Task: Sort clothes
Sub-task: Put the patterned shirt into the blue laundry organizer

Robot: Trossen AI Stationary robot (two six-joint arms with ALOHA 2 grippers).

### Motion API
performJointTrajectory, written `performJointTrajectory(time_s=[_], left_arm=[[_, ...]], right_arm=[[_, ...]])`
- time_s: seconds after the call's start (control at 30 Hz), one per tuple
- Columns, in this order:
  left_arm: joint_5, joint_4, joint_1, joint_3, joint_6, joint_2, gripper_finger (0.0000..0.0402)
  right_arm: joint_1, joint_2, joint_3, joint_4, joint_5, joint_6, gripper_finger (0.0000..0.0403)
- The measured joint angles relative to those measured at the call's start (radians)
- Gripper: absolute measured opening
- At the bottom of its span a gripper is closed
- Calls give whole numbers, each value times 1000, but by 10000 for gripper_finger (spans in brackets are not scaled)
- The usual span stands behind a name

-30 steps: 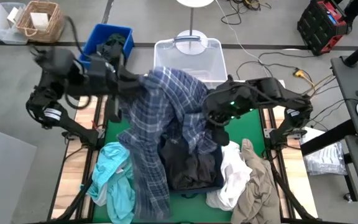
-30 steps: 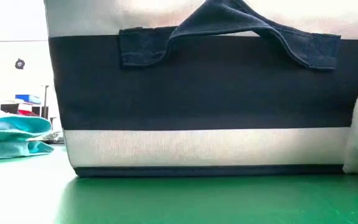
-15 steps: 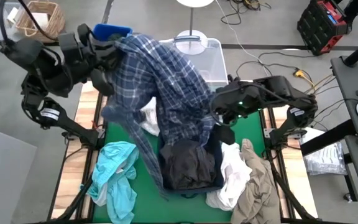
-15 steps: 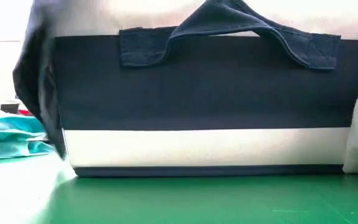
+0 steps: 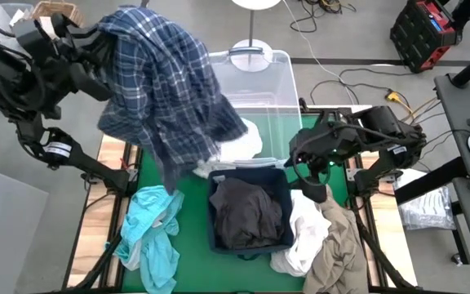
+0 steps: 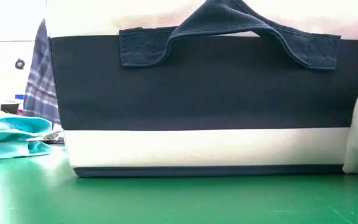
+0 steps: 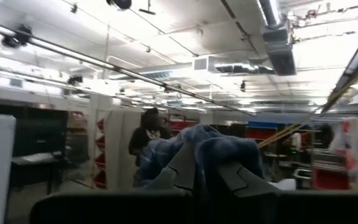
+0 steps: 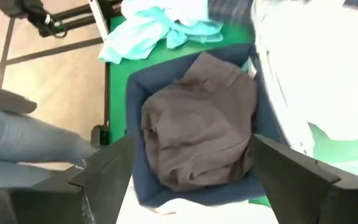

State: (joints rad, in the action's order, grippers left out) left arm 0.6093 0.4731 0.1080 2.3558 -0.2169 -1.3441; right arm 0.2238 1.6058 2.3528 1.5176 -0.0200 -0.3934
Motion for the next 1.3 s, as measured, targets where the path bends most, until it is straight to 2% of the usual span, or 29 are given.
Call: performJointTrajectory(time_s=[0.1,0.27,0.33,0.43,0.6,0.8,0.93,1.1,1.2,1.3], left_arm=[[-124,39,0,0,76,3,0],[-327,93,1,0,146,-27,0],[-364,166,1,-2,191,-40,0],[-367,290,6,-2,237,-57,0],[-371,435,35,-2,273,-95,0],[-419,440,67,-2,255,-175,0],[-419,398,68,-2,243,-218,0],[-421,371,69,-2,219,-251,0],[-421,366,68,0,219,-265,0],[-420,364,68,0,249,-280,0]], right_arm=[[6,0,0,-41,83,19,296],[5,-3,0,-268,351,189,286],[5,-4,0,-394,424,280,289],[3,0,0,-562,463,390,305],[-2,28,0,-694,468,480,354],[-15,90,0,-740,427,494,381],[-20,136,0,-787,361,499,382],[-20,177,0,-890,175,519,382],[-19,197,0,-942,178,543,370],[-24,213,0,-984,179,549,324]])
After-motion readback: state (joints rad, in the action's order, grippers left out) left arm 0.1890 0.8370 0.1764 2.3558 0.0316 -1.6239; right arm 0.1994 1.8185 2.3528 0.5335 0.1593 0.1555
